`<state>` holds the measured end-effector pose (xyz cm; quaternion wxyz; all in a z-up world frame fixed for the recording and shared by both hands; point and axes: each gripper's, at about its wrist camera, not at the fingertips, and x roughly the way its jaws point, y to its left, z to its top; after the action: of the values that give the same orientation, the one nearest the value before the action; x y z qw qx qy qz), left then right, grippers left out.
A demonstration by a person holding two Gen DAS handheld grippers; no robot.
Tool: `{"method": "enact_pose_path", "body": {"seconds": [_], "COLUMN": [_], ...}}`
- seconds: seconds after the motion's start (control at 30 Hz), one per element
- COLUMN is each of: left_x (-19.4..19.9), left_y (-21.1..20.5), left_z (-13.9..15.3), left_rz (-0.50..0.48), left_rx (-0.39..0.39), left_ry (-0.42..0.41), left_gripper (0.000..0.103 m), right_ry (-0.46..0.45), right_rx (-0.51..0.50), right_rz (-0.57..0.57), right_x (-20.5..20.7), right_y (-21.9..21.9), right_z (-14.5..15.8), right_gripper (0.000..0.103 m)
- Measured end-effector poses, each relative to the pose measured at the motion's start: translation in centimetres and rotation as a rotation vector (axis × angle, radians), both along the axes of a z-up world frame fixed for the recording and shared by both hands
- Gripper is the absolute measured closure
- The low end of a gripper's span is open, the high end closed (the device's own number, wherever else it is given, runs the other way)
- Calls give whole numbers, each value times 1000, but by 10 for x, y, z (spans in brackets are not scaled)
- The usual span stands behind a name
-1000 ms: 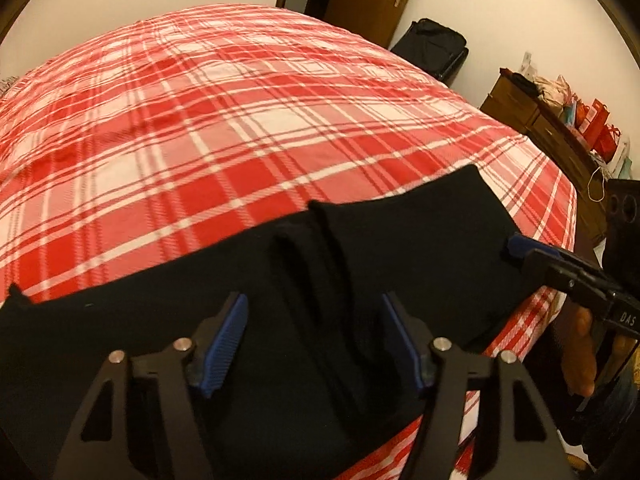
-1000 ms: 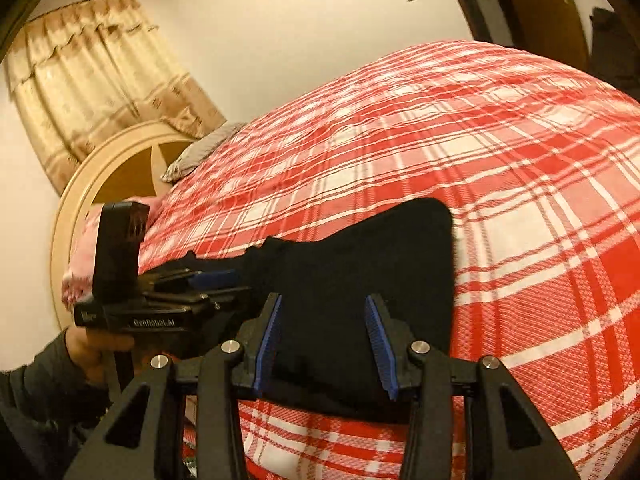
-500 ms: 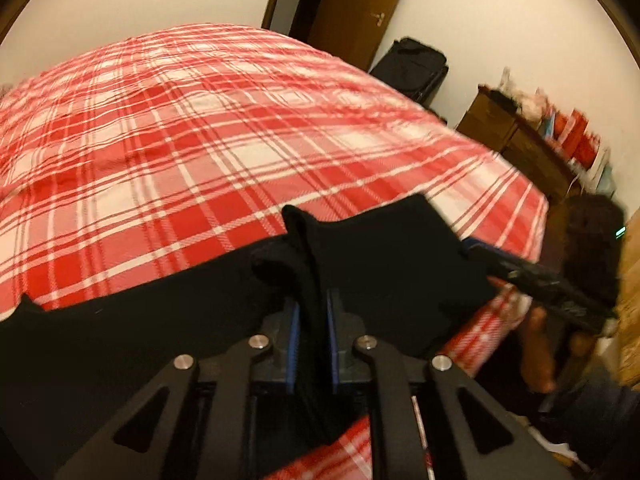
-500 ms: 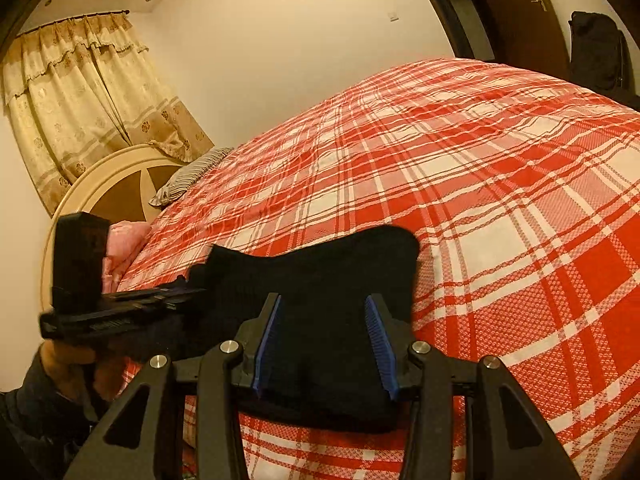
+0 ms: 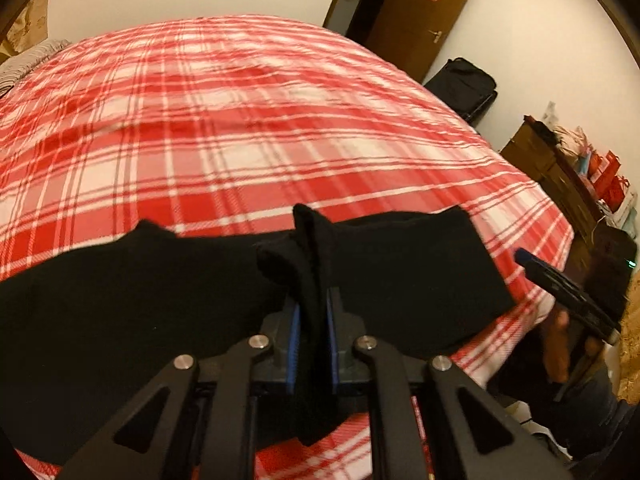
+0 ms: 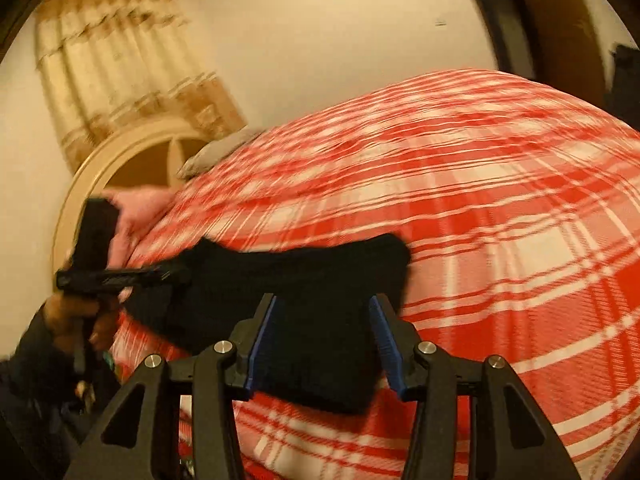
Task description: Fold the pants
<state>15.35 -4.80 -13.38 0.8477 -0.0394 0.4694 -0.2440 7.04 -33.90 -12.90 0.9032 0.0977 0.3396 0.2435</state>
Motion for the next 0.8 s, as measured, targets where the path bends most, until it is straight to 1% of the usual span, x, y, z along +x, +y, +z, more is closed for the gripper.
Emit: {"method": "enact_pose_path", "body": {"seconds": [0.03,0.07,0.13,0.17,0.27,0.33,0.37,0.4,0.47,0.53,0.57,0.6,0.63,0.67,0.7,0.73,0.77,0.8], "left_x": [3,5,9,9,4,0,-2,-5,-12,-15,-17,-20,-21,-21,-19,-17,-16,-15], "left_y": [0,1,1,0,-5,-8,-8,-8,-5,-2,-1,1,1,1,1,3,6,8], "left_z": [-6,-11,-23,-26,-31,-28,-27,-23,-16,-13,-12,-13,-16,-20,-27,-32,-35,-34], "left_rz": [5,6,9,15,9,-3,-3,1,-1,7,9,5,2,6,10,15,20,24], "left_rx": [5,8,23,28,36,56,66,75,76,94,102,116,141,175,208,222,209,197], "left_ry": [-1,3,20,17,7,-13,-19,-31,-60,-78,-89,-100,-104,-104,-96,-82,-75,-79], "left_gripper": [90,90,89,87,79,66,63,57,52,40,36,29,26,26,26,26,26,26], "right_ry": [14,38,85,107,116,115,113,113,107,83,76,79,88,103,96,72,52,44], "right_rx": [-20,-64,-157,-185,-192,-176,-164,-154,-139,-141,-158,-193,-241,-308,-356,-394,-420,-418], "right_rz": [20,32,18,17,33,34,32,25,23,50,72,90,98,98,99,101,114,139], "right_x": [0,2,7,10,12,11,11,11,10,5,4,3,3,3,2,-2,-5,-7], "right_y": [6,13,21,22,20,17,16,15,17,25,31,39,47,55,61,66,72,77], "right_z": [-4,-10,-23,-29,-31,-28,-27,-25,-20,-15,-14,-17,-22,-30,-33,-32,-28,-23], "right_gripper": [53,53,53,53,53,53,53,53,53,53,53,53,53,53,53,53,53,53]}}
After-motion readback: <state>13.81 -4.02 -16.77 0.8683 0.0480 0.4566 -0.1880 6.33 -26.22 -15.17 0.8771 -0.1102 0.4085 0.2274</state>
